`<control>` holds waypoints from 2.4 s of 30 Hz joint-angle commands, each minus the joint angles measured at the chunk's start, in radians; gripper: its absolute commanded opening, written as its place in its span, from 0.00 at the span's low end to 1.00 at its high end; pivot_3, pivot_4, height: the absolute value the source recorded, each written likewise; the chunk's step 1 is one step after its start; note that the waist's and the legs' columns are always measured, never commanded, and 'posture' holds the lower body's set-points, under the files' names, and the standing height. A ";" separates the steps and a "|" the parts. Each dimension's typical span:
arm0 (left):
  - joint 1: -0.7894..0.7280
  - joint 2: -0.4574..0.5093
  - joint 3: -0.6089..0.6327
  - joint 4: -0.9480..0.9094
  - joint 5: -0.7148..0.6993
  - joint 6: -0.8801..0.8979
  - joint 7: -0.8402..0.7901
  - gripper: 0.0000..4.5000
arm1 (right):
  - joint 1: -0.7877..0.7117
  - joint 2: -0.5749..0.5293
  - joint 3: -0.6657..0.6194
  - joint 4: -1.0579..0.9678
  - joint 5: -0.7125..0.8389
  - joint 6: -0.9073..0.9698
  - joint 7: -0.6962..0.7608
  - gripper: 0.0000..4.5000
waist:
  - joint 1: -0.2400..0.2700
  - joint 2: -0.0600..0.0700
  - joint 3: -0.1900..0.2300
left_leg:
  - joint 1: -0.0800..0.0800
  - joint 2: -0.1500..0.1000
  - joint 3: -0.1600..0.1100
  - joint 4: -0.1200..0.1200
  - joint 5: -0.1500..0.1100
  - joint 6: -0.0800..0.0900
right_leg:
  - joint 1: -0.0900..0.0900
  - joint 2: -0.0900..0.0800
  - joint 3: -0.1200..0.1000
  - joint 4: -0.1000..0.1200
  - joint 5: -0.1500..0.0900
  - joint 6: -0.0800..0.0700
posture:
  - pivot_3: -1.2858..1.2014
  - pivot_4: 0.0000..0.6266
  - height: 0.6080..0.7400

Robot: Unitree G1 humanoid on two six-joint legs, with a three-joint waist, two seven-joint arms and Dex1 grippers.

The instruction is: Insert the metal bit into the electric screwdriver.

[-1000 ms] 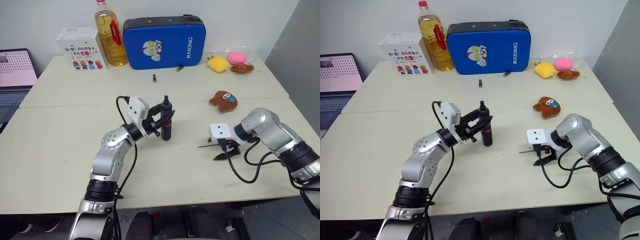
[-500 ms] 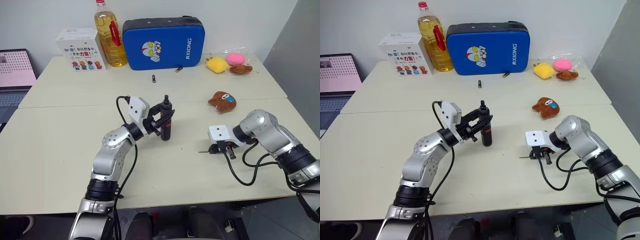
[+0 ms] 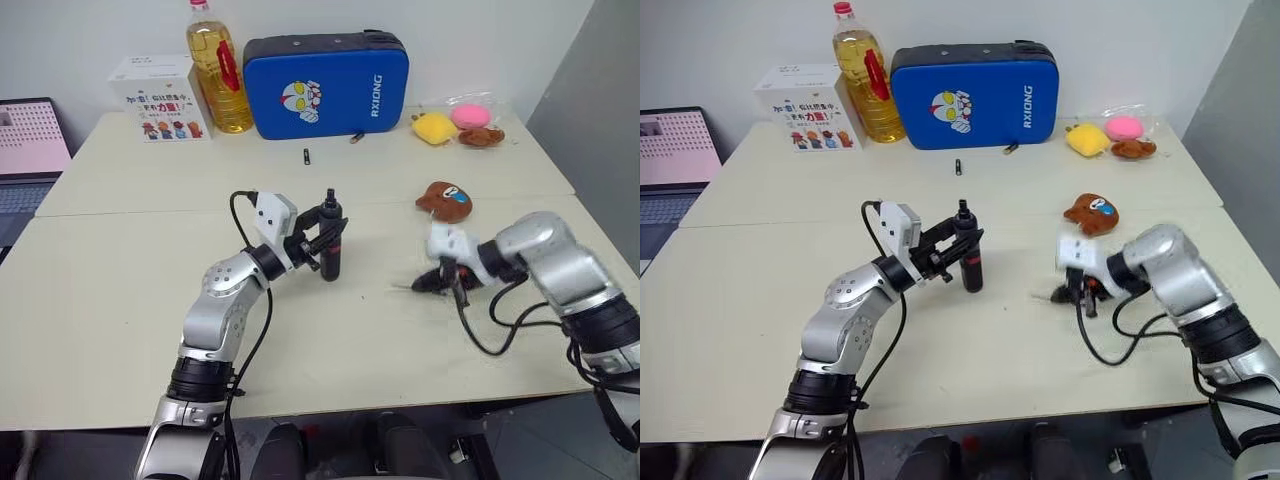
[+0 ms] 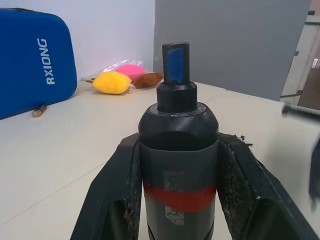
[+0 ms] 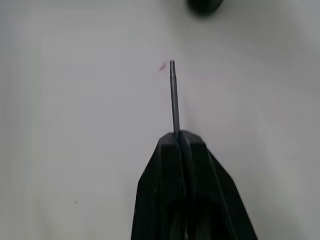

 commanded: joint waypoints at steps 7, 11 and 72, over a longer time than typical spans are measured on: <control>0.000 0.001 0.040 -0.012 -0.009 0.016 0.067 0.37 | -0.109 0.526 -0.459 -0.194 0.160 0.234 -0.714 0.01 | 0.002 0.000 0.000 | -0.003 0.000 -0.001 -0.001 0.000 0.000 | -0.002 -0.001 -0.002 0.000 0.000 0.000 | 0.52 0.24 1.00; -0.061 -0.038 0.014 0.006 -0.012 0.008 0.079 0.37 | -0.143 0.720 -0.544 -0.216 0.199 0.172 -0.944 0.01 | 0.004 0.000 0.000 | -0.003 0.000 -0.001 -0.001 0.000 0.000 | -0.003 -0.002 -0.002 0.001 0.000 0.000 | 0.52 0.24 1.00; -0.297 -0.276 -0.066 0.385 0.244 -0.239 0.304 0.37 | -0.004 0.880 -0.153 -0.093 -0.002 -0.400 -1.406 0.01 | 0.005 0.001 0.001 | -0.019 -0.002 0.006 -0.001 0.000 0.000 | -0.015 -0.001 -0.002 -0.002 0.001 0.001 | 0.52 0.24 1.00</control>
